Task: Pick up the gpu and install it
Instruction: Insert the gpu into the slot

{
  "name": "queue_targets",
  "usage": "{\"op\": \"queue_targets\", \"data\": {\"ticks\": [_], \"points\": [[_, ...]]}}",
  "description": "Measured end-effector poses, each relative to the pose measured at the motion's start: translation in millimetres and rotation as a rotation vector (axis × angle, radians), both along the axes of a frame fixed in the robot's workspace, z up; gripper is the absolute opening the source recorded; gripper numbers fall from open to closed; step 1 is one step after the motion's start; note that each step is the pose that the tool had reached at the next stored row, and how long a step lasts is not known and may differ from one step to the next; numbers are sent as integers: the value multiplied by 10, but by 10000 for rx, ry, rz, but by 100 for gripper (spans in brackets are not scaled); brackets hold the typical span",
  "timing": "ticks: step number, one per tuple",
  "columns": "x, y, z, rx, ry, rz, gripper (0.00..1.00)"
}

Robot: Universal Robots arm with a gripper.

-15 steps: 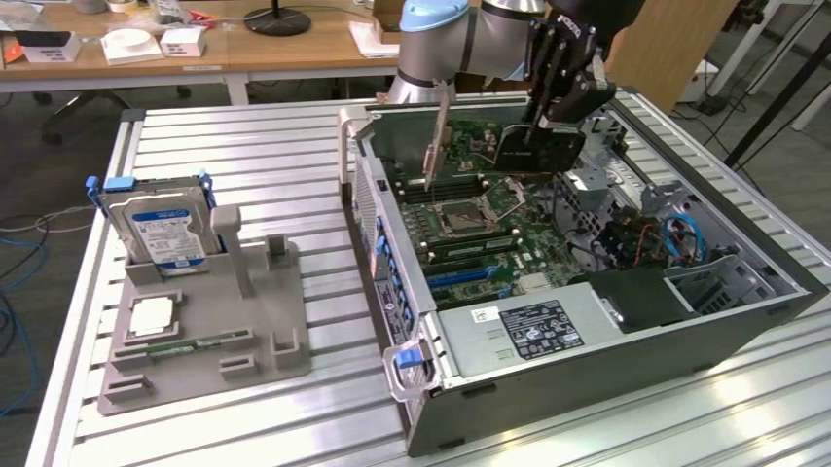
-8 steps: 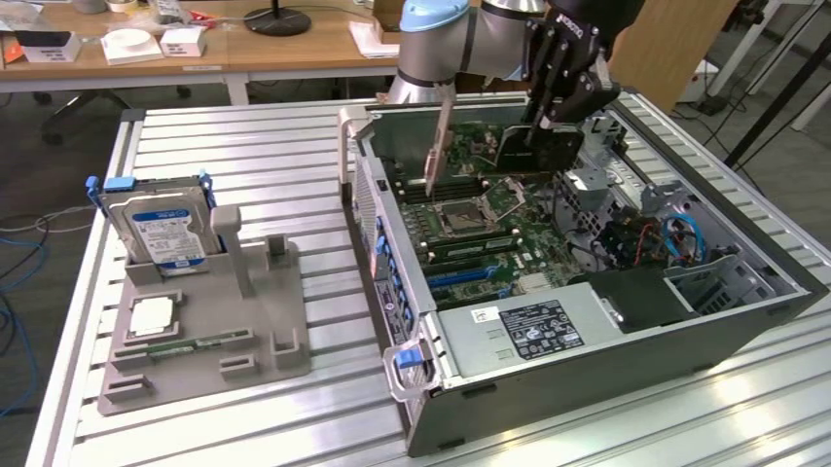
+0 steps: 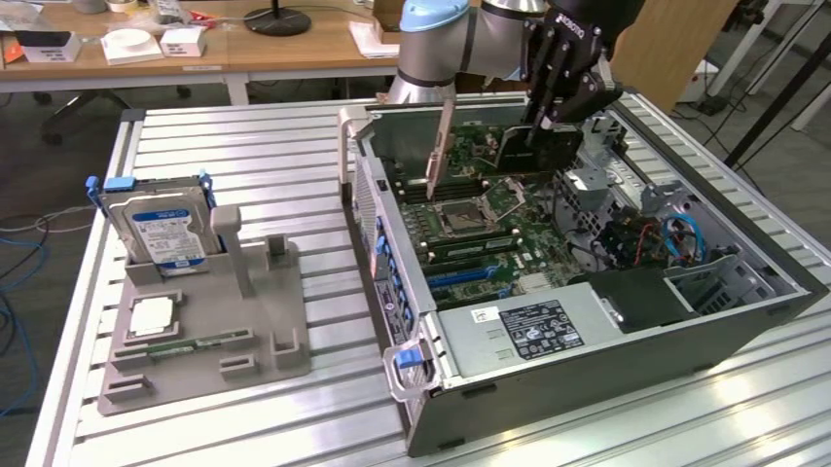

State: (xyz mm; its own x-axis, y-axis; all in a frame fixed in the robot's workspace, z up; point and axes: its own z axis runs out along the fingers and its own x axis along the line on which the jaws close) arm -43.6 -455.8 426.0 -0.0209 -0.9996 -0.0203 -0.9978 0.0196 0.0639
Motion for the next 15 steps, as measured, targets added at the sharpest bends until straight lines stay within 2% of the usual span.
{"op": "queue_targets", "data": {"ticks": [9, 12, 15], "points": [[1, 1, -25, 0, -23, 0, 26], [2, 1, -46, 1, -57, 0, 26], [3, 2, -68, 0, -117, 0, 26]]}}
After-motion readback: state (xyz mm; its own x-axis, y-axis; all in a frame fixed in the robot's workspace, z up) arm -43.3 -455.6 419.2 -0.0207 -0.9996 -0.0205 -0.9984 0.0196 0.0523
